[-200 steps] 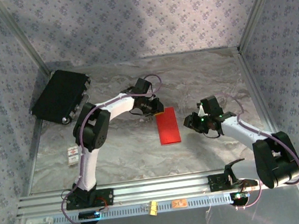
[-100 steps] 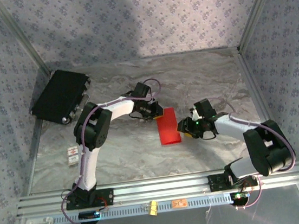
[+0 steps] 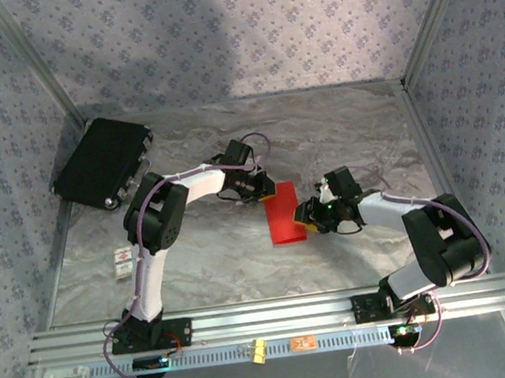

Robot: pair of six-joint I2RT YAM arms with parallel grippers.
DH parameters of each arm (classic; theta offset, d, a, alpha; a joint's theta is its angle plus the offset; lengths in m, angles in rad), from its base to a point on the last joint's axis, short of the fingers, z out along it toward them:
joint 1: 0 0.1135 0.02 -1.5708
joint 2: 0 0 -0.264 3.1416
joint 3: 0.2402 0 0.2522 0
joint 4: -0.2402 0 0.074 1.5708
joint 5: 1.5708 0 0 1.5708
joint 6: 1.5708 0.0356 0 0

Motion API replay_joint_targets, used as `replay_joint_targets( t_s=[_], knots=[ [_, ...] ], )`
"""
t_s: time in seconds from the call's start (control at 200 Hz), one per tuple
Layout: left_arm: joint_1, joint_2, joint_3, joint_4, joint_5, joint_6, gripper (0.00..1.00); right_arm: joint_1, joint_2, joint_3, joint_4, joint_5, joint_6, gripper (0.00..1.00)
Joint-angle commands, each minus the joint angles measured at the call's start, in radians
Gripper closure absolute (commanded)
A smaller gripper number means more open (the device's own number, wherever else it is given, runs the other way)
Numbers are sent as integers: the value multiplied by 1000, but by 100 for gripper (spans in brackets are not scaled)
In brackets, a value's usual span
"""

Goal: Fold a paper plane with a square sheet of paper (pick it up from the middle)
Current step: Fold the triangle a second time at the center of the table.

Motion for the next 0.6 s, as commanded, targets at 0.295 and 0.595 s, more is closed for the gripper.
replay_joint_targets(
  t_s=[0.295,0.595],
  knots=[
    [3,52,19,-55,-28,18,85,-24,66,40,110,-83,14,58],
    [3,52,34,-64,-23,30,85,-53,100,37,156,-153,-11,61]
  ],
)
